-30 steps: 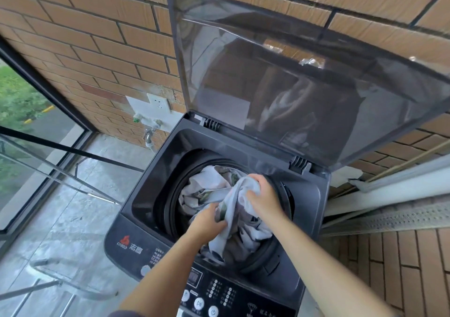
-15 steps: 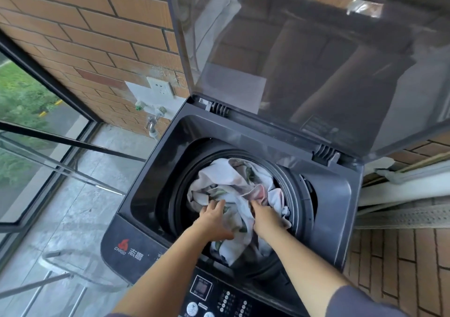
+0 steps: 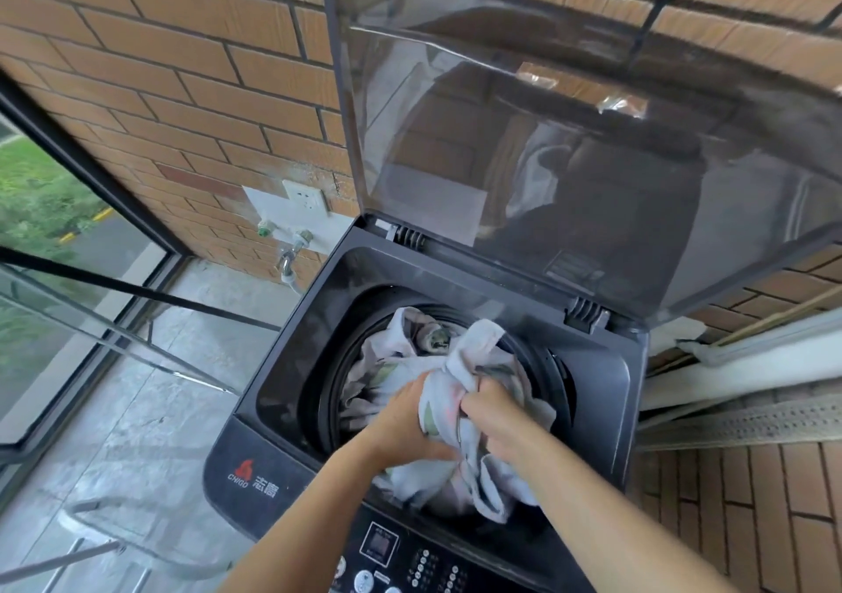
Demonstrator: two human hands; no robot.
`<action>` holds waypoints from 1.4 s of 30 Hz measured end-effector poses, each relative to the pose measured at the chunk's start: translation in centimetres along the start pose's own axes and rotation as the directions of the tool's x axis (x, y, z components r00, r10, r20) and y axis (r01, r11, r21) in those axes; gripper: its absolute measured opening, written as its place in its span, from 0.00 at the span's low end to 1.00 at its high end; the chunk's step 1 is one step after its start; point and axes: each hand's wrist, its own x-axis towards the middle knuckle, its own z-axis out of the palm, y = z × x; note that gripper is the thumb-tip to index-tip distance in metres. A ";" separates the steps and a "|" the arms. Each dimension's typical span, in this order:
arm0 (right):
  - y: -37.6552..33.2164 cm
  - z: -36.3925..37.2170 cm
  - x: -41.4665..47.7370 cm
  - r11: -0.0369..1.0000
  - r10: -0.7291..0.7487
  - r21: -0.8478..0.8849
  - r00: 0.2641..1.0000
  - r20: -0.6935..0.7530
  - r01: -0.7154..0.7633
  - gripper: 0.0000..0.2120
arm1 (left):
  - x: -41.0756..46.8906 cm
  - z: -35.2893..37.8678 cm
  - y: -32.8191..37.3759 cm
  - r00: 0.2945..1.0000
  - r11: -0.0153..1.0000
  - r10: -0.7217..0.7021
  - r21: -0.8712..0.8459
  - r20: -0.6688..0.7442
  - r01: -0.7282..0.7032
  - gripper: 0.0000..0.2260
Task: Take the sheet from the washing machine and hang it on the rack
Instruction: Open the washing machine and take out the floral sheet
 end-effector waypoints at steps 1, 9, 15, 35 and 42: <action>-0.4 -0.1 -0.4 1.000 -0.010 0.009 1.000 0.002 0.010 0.13 | -0.1 -0.3 0.5 1.000 1.000 -0.015 -0.007 -0.009 0.015 0.40; 0.7 -4.0 -2.7 0.935 -0.353 0.005 0.929 0.108 0.355 0.18 | -1.3 -1.2 0.6 0.972 0.893 -0.215 -0.423 -0.095 0.156 0.08; 4.0 -5.9 -2.7 0.912 -0.218 -0.278 0.931 0.293 0.301 0.50 | -2.0 -4.2 3.3 0.936 0.661 -0.330 -0.738 -0.125 0.134 0.06; -2.0 -2.9 -5.9 0.946 -0.295 0.148 0.955 0.019 0.289 0.03 | -1.9 -6.4 3.4 0.799 0.888 -0.254 -0.459 -0.545 -0.031 0.24; -5.2 -5.8 -8.2 0.868 -0.239 0.441 0.971 -0.029 0.227 0.06 | -5.1 -8.0 5.4 0.985 0.811 0.159 -0.578 0.074 -0.087 0.38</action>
